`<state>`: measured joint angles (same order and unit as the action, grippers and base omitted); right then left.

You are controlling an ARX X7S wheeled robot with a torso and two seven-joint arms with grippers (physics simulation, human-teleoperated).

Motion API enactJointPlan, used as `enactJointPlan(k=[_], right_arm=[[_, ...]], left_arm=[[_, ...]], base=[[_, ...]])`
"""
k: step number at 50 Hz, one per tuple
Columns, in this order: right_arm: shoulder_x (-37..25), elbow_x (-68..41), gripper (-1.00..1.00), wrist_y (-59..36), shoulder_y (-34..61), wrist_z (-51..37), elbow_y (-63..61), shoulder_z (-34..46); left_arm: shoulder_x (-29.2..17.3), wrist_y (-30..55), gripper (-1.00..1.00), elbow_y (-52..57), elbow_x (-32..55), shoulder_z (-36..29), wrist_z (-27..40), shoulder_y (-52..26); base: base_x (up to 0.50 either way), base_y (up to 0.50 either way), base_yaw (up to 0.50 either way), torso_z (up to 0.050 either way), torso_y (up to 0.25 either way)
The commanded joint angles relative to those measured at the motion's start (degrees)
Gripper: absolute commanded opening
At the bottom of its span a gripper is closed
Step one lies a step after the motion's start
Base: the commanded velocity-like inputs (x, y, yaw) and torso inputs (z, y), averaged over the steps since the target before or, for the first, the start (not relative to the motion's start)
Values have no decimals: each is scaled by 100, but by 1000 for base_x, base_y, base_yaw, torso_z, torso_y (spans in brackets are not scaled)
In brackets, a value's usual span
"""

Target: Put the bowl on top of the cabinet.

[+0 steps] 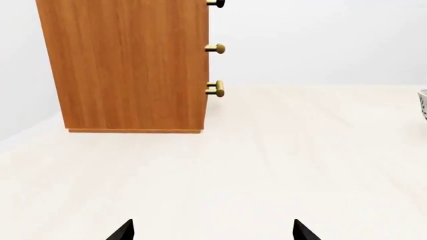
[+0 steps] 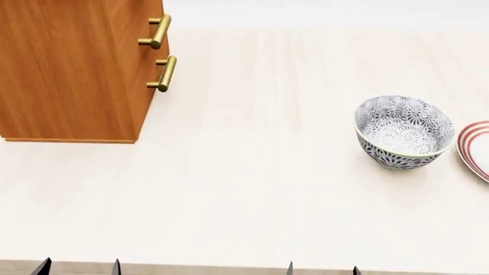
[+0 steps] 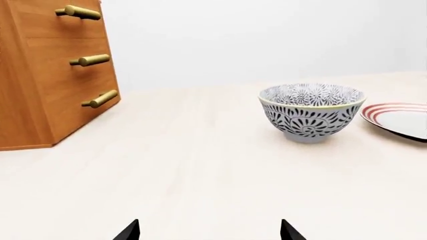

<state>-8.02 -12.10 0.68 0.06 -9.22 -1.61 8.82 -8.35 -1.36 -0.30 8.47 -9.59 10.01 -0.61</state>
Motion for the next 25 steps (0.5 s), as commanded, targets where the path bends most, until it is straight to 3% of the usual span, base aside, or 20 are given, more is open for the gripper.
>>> enactJointPlan(k=[1,8,25], right_arm=[[-34,17,100,44,-9,-80,-7,61],[-77,-84,100,3,-1,-20,-23,106],[-146,-129,100,54,-35,-63,-75,177]], left_arm=[[-41,-8,100,-10,44,-41,43,-13],[-56,-19,100,-52,68,-74,57,-36],[-113,-29,100,18,110,-133,130,-4]], base=[[0,0,0,0,0],[28,0,0,0,0],[348,0,0,0,0]])
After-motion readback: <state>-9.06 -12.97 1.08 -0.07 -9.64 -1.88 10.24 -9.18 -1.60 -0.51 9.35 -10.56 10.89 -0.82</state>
